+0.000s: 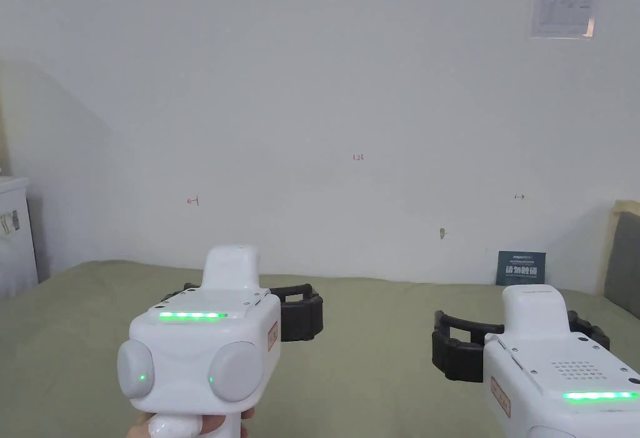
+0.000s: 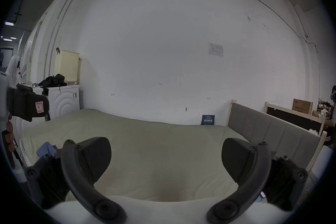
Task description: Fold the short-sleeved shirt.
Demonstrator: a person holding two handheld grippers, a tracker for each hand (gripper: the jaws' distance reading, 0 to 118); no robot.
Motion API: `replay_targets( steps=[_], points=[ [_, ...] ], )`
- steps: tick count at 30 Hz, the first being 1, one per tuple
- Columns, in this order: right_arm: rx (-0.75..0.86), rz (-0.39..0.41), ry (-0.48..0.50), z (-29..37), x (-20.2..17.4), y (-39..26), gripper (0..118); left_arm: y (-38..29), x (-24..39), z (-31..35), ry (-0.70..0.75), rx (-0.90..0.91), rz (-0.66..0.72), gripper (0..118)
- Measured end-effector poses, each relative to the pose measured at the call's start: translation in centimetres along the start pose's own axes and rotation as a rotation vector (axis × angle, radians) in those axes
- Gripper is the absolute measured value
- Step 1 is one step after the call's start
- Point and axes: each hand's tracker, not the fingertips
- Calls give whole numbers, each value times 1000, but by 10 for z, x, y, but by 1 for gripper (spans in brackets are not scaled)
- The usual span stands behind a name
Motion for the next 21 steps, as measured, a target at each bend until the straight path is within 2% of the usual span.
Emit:
replay_targets(
  steps=[21],
  points=[
    [4,2,3,2,-3,6,118,-2,5,5,-33,26,-56,118]
  ],
)
